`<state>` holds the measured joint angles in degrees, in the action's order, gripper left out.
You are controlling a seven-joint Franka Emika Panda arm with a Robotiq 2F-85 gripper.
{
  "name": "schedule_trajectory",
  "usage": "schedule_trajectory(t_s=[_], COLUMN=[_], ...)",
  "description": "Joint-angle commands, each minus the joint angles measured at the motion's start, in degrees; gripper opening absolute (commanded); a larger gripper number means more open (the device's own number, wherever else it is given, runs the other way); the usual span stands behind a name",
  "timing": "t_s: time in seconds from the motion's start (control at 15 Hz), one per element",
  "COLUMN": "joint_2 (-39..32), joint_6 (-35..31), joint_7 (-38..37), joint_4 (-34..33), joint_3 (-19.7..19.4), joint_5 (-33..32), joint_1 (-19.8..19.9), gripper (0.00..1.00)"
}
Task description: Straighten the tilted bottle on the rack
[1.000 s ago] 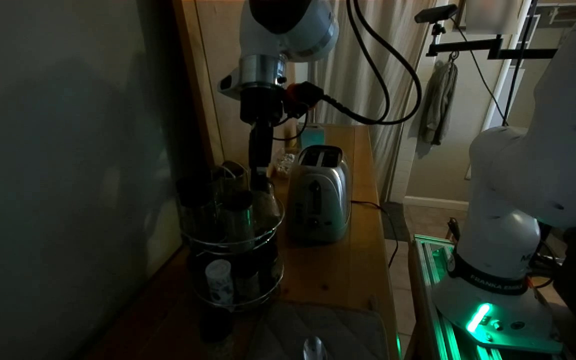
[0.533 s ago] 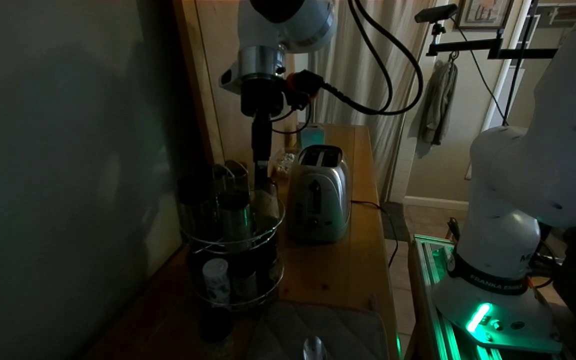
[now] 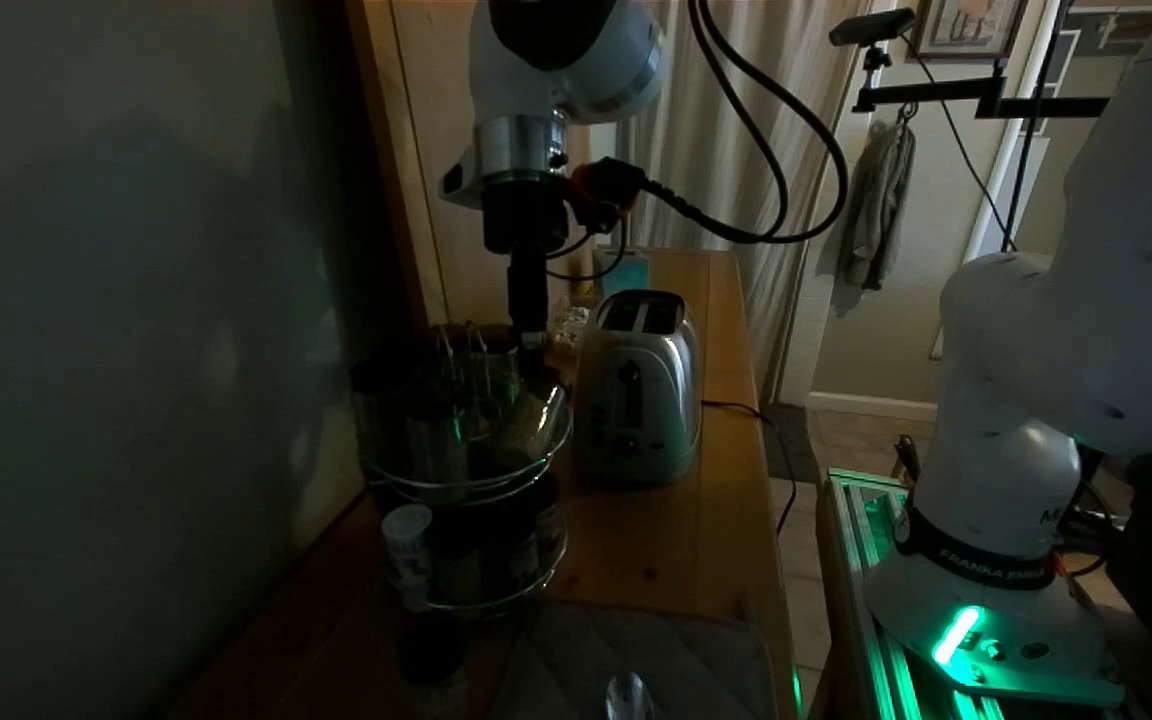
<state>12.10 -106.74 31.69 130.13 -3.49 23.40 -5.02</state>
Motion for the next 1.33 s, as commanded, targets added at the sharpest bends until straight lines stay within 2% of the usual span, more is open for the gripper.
schedule_trajectory(t_s=[0.0, 0.87, 1.07, 1.27], joint_2=[-1.4, 2.0, 2.9, 3.9], joint_6=[0.8, 6.0, 7.7, 7.1], joint_7=[-3.9, -20.0, -21.2, -18.7], joint_4=[0.4, 0.4, 0.6, 1.6], joint_3=[1.1, 2.0, 2.0, 2.2], joint_5=[-1.3, 0.6, 1.5, 3.0], joint_1=[0.6, 0.9, 0.8, 0.2], gripper=[1.0, 1.0, 1.0, 1.0])
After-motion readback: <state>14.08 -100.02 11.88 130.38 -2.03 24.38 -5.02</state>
